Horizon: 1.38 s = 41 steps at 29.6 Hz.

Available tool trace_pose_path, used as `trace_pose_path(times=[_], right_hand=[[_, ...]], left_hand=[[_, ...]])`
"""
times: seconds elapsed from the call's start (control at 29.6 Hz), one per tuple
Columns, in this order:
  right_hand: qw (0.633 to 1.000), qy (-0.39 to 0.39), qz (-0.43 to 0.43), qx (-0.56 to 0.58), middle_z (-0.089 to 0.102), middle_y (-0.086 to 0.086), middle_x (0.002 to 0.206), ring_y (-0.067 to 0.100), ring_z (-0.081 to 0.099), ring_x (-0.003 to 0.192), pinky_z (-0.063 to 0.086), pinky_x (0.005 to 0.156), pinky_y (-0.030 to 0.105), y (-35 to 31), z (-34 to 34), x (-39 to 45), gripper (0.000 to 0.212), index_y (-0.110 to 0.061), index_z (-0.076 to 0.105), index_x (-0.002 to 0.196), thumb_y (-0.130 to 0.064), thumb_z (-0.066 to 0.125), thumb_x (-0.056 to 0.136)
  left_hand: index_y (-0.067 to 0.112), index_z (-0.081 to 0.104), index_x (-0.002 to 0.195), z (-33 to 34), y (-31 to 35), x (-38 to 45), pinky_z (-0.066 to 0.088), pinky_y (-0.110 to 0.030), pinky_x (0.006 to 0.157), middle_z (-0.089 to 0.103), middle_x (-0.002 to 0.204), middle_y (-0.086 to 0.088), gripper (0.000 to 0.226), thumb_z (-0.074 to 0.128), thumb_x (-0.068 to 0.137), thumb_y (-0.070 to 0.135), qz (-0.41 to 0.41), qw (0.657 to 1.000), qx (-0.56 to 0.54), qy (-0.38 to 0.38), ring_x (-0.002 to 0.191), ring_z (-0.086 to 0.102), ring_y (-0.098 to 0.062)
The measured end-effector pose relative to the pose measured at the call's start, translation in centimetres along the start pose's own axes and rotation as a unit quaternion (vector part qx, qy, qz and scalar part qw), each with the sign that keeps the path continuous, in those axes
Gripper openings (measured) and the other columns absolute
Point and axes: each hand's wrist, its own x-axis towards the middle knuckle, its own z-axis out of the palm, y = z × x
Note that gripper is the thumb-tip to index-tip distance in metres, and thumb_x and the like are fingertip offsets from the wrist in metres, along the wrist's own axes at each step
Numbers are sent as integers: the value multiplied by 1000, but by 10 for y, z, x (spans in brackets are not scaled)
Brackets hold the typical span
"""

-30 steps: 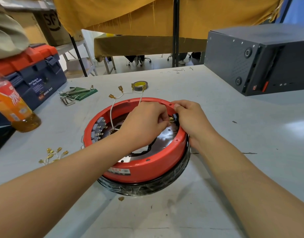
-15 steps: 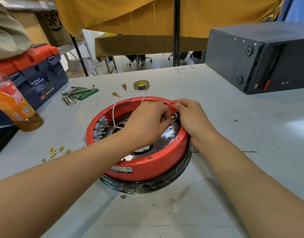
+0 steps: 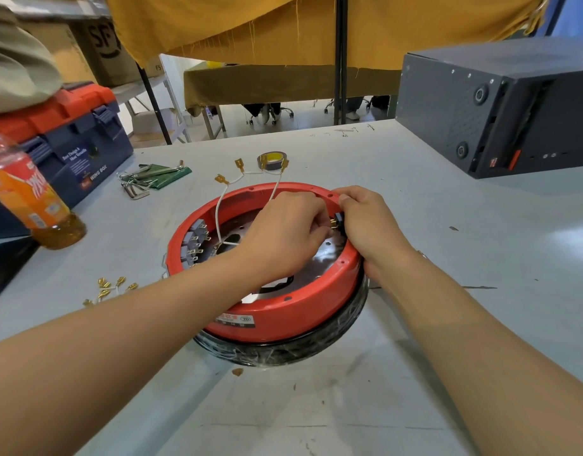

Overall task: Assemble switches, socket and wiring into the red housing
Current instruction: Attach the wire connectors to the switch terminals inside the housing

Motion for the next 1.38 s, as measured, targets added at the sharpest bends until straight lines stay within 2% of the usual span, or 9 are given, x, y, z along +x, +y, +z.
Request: trace_pose_path(times=[0.2,0.37,0.51,0.71,1.38], right_hand=[[1000,-13,-7,-11,66,10,107,29,61,103,48,94,46,-2,-5,0,31,-11,64,110,-13,37,95],[1000,-16,-11,-19,66,9,110,27,60,105,47,95,46,-2,-6,1,31,-13,64,111,-14,37,95],[1000,-18,-14,-22,66,8,110,26,60,105,47,95,46,-2,-7,0,30,-13,64,111,-15,38,96],[999,-17,-21,-31,66,8,107,27,61,103,48,94,46,-3,-7,-1,31,-13,64,109,-13,37,95],[1000,-13,-15,-14,66,9,107,28,60,103,47,94,46,-3,-5,-2,30,-13,63,108,-12,37,95]], left_hand=[[10,72,82,-2,-2,-1,45,-22,69,69,78,1,9,64,84,13,-13,999,-34,3,71,59,-10],[13,73,82,-4,-4,-3,48,-17,69,70,74,4,8,65,81,13,-25,999,-46,0,69,61,-4],[14,73,81,-4,-4,-4,45,-12,67,69,73,4,9,64,81,11,-27,998,-48,4,68,60,-3],[7,70,82,-4,-4,-3,43,-29,71,68,80,-4,12,59,85,8,29,1000,-11,4,74,58,-15],[8,66,85,0,-7,0,42,-33,74,65,85,-3,9,57,87,11,65,997,33,10,80,56,-18]])
